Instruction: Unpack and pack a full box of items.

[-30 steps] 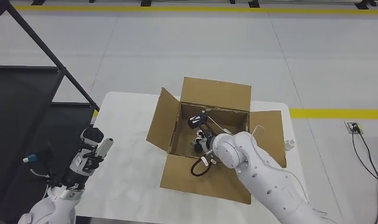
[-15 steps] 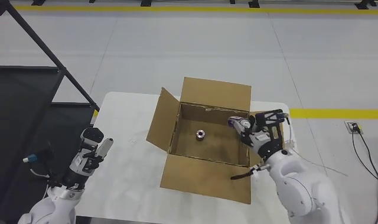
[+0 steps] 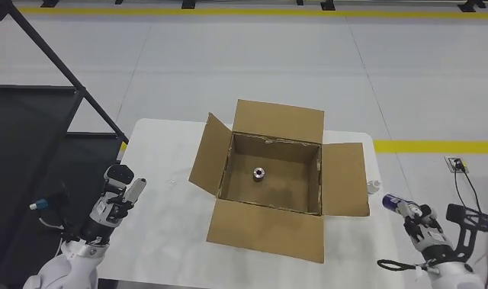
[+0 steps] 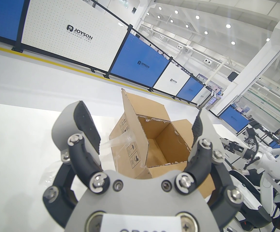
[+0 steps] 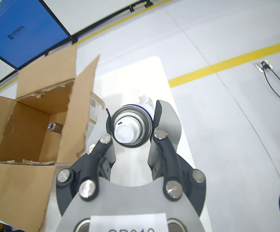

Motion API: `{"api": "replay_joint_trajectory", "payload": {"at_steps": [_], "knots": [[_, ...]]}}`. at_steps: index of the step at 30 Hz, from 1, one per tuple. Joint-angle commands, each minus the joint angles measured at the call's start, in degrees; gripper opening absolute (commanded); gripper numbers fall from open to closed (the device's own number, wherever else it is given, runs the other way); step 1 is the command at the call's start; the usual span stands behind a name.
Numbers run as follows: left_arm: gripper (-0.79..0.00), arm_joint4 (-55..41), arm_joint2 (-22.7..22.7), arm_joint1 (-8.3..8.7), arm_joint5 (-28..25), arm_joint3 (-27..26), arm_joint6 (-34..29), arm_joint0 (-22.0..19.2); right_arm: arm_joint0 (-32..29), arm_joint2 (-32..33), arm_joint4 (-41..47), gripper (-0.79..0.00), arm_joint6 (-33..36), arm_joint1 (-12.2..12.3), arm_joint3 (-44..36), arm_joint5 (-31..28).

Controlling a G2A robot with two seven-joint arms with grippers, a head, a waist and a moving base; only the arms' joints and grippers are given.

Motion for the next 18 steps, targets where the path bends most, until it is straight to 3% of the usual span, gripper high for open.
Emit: {"api": "replay_joint_trajectory", "payload": {"at_steps": [1, 7, 18], "knots": [[0.000, 0.0, 0.0, 0.00, 0.0, 0.0, 0.0, 0.0, 2.2, -0.5, -1.6, -0.785, 5.1, 0.4, 3.2, -0.8], [0.000, 0.0, 0.0, 0.00, 0.0, 0.0, 0.0, 0.0, 10.6, -4.4, -5.1, -0.785, 15.2, 1.3, 12.3, -2.1], [0.000, 0.0, 0.0, 0.00, 0.0, 0.0, 0.0, 0.0, 17.5, -7.6, -7.8, -0.785, 21.8, 2.0, 19.6, -3.0]]}}
